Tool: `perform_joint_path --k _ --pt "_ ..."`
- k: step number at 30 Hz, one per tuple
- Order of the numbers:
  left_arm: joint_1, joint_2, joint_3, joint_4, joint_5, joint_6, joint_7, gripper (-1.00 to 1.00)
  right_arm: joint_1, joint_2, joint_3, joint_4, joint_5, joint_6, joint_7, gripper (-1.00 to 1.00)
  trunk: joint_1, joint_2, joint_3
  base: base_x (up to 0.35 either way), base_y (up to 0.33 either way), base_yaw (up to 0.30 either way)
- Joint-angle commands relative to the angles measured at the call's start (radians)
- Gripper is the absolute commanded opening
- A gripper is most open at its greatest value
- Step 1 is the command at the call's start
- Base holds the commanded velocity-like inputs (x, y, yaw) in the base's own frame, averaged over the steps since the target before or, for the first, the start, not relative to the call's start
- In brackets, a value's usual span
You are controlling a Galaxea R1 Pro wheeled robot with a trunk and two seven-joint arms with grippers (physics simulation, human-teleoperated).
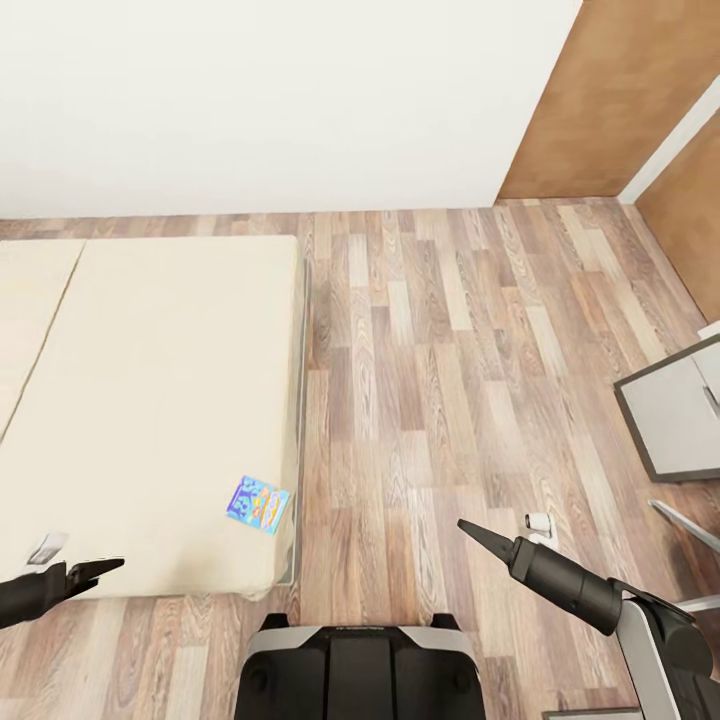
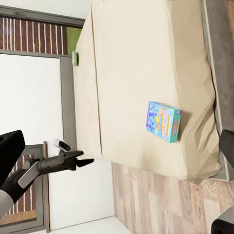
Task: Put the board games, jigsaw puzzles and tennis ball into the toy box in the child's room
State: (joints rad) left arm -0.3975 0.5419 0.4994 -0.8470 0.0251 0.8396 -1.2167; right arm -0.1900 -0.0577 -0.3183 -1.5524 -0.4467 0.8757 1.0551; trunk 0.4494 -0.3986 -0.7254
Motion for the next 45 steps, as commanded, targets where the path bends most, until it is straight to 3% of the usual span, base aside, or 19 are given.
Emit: perform_joint_path --k 1,20,25,33,45 --pt "0.0 0.001 0.001 0.004 0.0 0.01 0.003 1.0 0.0 0.0 -0.001 0.0 -0.002 0.005 0.002 1.0 0.001 -0.001 0.001 0.0 0.0 0.0" --pt "-0.008 0.0 0.01 0.008 0.0 0.012 0.003 1.0 0.0 -0.001 -0.003 -0.001 -0.003 0.004 0.002 1.0 0.001 -0.001 0.032 0.0 0.0 0.0" --pt "-0.012 0.001 0.011 0.002 0.001 0.009 -0.043 1.0 0.0 0.0 -0.004 -0.001 -0.003 -0.005 0.002 1.0 0.001 -0.001 0.04 0.0 0.0 0.0" --pt "-0.014 0.001 0.015 -0.002 0.0 -0.009 -0.201 1.0 0.0 0.001 -0.004 -0.002 -0.002 -0.013 0.002 1.0 0.001 -0.001 0.053 0.0 0.0 0.0" --pt "-0.014 -0.001 0.016 -0.003 -0.001 -0.026 -0.222 1.0 0.0 0.001 -0.004 -0.002 -0.002 -0.014 0.002 1.0 0.001 -0.001 0.072 0.0 0.0 0.0"
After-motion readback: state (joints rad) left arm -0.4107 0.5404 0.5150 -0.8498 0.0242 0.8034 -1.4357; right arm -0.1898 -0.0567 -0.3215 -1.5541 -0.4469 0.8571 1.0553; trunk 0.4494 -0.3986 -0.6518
